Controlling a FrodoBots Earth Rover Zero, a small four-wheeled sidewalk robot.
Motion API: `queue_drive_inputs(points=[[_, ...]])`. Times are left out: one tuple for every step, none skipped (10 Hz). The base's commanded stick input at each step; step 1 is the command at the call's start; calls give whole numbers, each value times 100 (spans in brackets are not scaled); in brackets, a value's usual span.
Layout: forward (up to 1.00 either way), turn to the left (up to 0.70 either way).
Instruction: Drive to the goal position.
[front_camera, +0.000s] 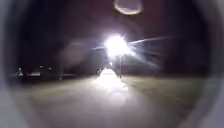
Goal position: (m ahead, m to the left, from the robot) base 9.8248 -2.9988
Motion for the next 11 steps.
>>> queue_drive_inputs(points=[[85,4],[85,4],[85,4],[85,4],[85,6],[85,8],[85,6],[85,5],[85,5],[85,5],[85,5]])
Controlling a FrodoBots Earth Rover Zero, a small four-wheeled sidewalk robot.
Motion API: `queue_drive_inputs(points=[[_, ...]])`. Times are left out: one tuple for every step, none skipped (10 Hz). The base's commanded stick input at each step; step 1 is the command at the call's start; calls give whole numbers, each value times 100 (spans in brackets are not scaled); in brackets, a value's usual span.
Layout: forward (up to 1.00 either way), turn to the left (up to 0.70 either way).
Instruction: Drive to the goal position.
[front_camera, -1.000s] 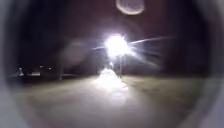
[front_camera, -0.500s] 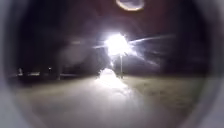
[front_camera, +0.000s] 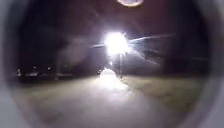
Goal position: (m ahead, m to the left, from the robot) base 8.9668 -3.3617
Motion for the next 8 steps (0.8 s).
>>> queue_drive_inputs(points=[[85,8],[85,6],[85,3],[85,3],[85,3],[85,3],[85,3],[85,3]])
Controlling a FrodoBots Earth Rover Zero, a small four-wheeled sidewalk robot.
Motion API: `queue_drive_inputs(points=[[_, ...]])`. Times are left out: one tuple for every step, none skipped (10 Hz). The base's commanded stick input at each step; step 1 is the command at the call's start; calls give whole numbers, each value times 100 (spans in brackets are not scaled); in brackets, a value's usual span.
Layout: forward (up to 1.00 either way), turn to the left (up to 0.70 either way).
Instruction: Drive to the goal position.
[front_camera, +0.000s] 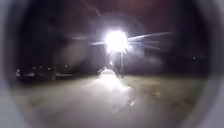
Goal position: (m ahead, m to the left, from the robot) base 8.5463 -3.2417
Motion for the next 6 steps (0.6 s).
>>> queue_drive_inputs(points=[[85,3],[85,3],[85,3],[85,3],[85,3],[85,3]])
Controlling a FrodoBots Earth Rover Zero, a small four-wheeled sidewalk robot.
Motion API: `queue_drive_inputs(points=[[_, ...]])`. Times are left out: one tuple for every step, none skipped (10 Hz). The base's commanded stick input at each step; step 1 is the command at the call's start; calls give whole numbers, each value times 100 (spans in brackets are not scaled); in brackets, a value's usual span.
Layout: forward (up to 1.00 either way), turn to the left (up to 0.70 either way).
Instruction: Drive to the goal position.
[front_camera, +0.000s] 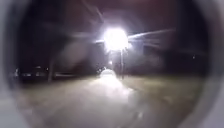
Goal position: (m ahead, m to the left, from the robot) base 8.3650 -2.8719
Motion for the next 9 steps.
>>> queue_drive_inputs(points=[[85,3],[85,3],[85,3],[85,3],[85,6],[85,8],[85,10],[85,7],[85,7]])
